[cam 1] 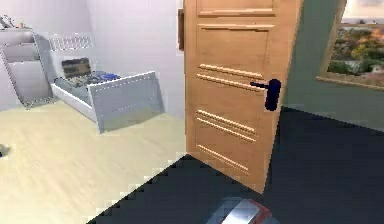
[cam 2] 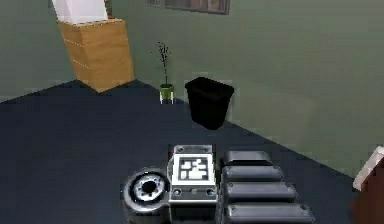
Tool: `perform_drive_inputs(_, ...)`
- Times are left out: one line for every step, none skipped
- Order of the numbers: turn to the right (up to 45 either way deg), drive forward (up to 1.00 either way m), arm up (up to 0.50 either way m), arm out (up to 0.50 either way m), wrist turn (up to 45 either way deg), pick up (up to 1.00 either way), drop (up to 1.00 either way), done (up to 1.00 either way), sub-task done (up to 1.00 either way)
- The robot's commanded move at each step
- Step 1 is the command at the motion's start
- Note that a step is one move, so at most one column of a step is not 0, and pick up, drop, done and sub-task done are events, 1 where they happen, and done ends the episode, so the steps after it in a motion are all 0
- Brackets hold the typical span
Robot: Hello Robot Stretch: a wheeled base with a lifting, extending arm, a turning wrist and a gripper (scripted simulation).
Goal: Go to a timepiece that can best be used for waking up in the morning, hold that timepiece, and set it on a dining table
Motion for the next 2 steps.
perform_drive_inputs(-36.0, 0.00, 0.00, 0.00, 0.0, 0.00, 0.00, 0.00, 0.00)
perform_drive_inputs(0.0, 1.00, 0.00, 0.00, 0.0, 0.00, 0.00, 0.00, 0.00)
